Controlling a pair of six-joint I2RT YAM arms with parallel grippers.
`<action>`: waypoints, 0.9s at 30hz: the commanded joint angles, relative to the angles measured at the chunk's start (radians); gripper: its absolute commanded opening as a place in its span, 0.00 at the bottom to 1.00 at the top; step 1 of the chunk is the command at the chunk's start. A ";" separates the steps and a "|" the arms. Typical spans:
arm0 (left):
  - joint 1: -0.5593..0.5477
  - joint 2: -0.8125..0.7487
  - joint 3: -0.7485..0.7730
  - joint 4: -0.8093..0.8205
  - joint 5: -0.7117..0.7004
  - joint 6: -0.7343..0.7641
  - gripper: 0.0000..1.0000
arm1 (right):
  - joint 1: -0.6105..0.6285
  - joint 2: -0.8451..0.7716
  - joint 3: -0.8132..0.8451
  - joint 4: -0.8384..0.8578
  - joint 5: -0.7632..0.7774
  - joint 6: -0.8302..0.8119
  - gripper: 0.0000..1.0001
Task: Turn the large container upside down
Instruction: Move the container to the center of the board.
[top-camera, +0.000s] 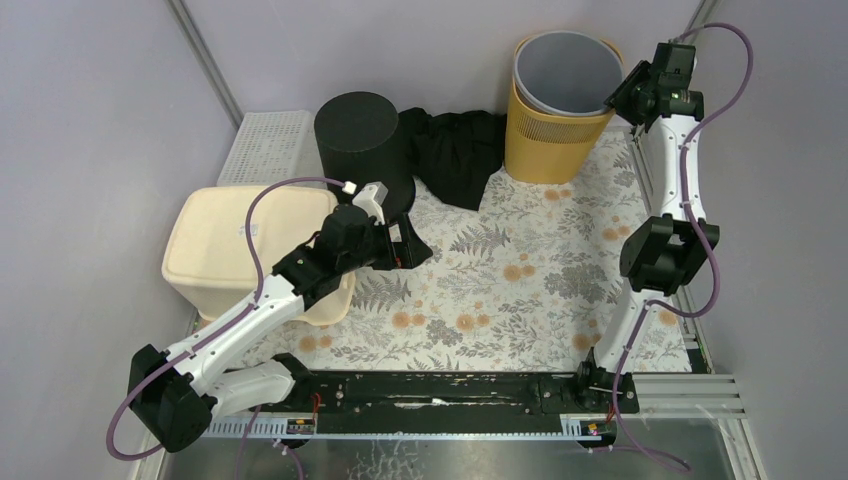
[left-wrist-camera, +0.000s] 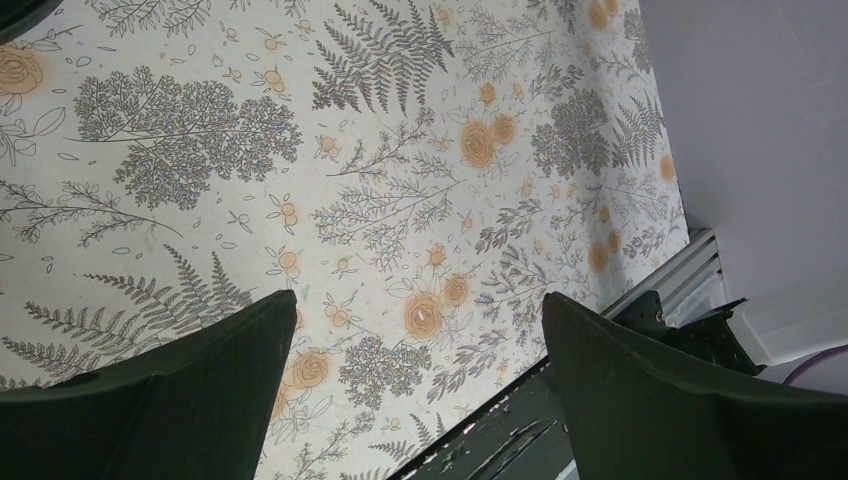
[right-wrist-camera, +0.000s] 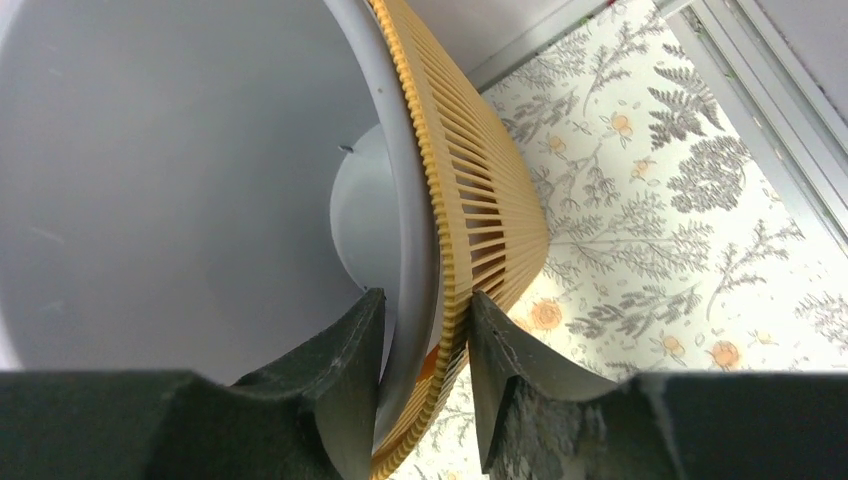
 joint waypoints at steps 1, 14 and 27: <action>-0.002 -0.008 0.013 0.050 0.018 0.014 1.00 | 0.034 -0.091 -0.103 -0.102 0.000 -0.083 0.00; -0.001 -0.064 -0.006 0.047 0.035 0.000 1.00 | 0.034 -0.298 -0.187 -0.138 -0.072 -0.100 0.00; -0.002 -0.124 -0.042 0.049 0.038 -0.026 1.00 | 0.034 -0.474 -0.226 -0.175 -0.169 -0.103 0.00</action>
